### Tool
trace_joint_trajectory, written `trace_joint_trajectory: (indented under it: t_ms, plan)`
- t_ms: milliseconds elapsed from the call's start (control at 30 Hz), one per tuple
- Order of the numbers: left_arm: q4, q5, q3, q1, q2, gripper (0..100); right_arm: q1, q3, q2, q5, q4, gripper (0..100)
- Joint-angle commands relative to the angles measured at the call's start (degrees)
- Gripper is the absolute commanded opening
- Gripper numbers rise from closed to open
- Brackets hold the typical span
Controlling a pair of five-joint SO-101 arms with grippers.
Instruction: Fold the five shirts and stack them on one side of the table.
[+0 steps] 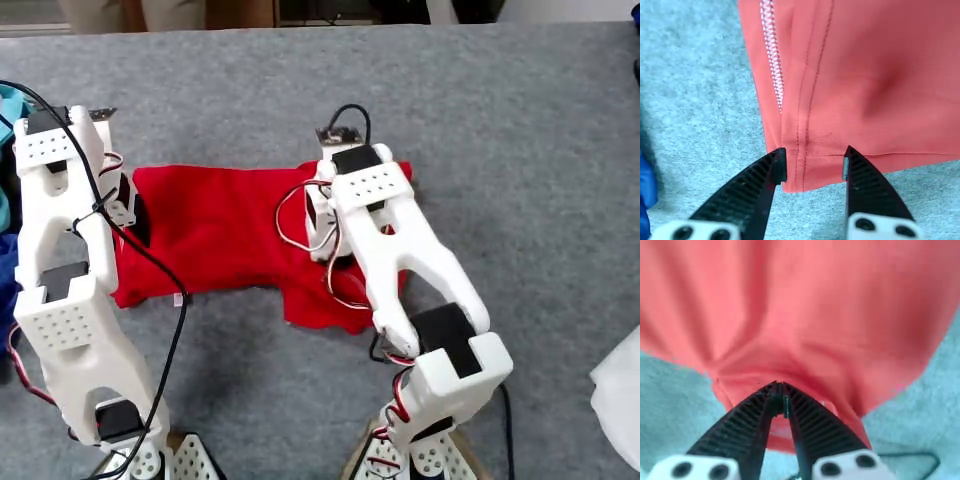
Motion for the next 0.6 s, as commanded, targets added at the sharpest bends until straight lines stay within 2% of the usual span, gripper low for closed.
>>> trace_joint_trajectory:
  t_ms: [0,367,567]
  plan:
    - [1.0,-0.6,-2.6,-0.6,-0.8,20,-0.7,-1.6,0.4,0.7,4.2,0.6]
    - [1.0,-0.6,-2.6,-0.7,-0.8,20,-16.5,5.8,0.5,-1.1,3.2,0.5]
    - [1.0,-0.6,-2.6,-1.8,-0.8,20,-19.7,13.4,0.0,-2.7,-3.5,0.5]
